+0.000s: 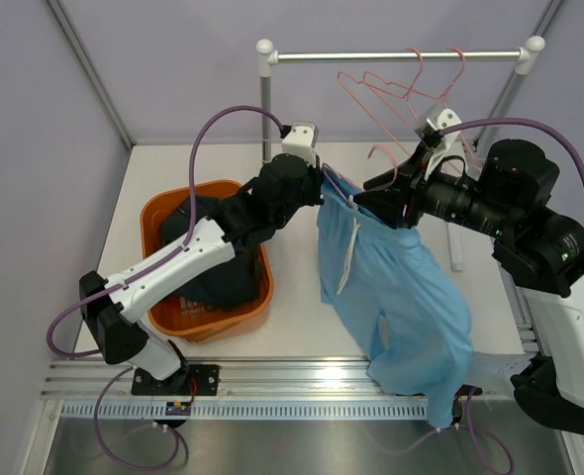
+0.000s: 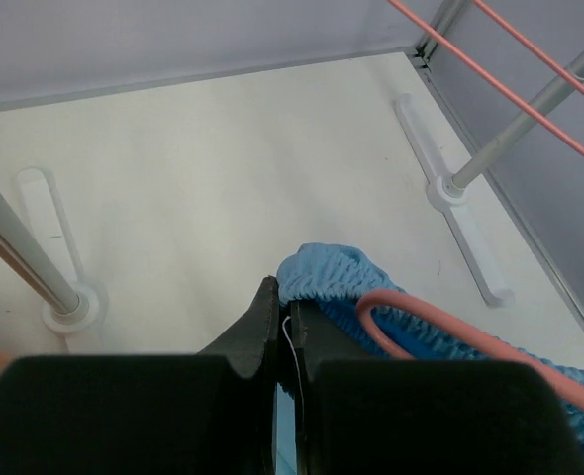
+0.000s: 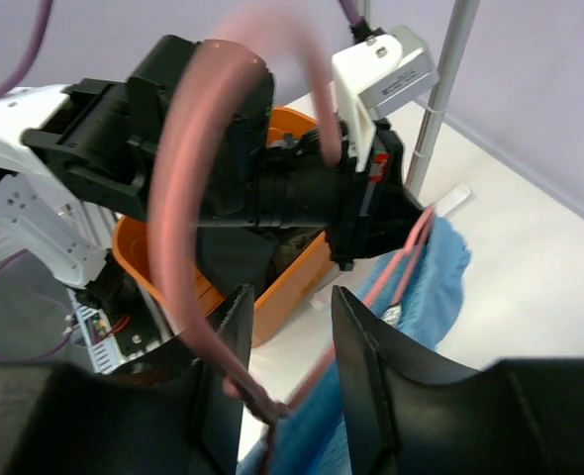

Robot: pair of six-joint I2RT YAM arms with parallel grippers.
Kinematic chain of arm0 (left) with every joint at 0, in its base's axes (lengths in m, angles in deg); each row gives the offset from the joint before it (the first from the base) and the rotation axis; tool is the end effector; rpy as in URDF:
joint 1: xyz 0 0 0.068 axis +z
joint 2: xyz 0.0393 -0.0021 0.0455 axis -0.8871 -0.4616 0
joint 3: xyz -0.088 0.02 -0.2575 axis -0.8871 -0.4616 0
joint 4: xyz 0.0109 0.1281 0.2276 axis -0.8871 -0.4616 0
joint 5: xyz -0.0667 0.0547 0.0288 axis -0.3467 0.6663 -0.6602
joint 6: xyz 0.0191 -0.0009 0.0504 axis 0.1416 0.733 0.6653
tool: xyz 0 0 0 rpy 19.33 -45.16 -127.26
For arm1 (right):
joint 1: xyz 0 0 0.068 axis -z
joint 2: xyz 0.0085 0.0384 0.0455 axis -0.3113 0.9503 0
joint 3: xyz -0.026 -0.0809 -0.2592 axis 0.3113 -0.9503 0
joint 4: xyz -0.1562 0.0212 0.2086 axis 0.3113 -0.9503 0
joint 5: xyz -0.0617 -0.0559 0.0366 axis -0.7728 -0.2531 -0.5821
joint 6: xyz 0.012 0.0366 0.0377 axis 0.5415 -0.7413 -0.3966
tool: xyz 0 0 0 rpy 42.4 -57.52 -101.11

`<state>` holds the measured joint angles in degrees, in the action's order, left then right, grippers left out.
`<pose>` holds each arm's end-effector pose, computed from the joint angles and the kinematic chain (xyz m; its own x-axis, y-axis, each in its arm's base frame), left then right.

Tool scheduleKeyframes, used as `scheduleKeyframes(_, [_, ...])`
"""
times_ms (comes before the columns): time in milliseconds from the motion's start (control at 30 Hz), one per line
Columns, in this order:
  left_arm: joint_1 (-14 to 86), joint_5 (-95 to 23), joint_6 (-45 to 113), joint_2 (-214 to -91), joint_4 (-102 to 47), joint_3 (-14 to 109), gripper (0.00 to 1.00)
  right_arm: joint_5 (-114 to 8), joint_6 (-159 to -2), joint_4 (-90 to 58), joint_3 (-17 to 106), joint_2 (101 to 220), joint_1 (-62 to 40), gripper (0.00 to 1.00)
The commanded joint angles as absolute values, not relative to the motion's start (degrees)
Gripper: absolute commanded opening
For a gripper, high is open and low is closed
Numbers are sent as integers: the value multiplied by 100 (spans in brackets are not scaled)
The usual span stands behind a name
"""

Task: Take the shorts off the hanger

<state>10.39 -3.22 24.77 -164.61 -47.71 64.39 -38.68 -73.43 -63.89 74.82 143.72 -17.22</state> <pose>0.2284 -0.2697 0.4134 -0.3361 -0.1061 -0.9358 0.3792 0.8943 -0.2376 0.1200 0.1014 0.5460 -0.0956 -0.0767 -0.9925 -0.8416 0.5387 0.0394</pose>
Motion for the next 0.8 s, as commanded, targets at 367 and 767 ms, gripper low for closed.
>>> scheduleKeyframes(367, [1119,-1209,2627,-15643,-3650,5283,0,-5069,-7924,-5926,7517,14544,-1764,0])
scheduleKeyframes(767, [1101,-796,2759,-15590,-4178,5432,0,-6494,-7976,-6094,6755,14486,-1764,39])
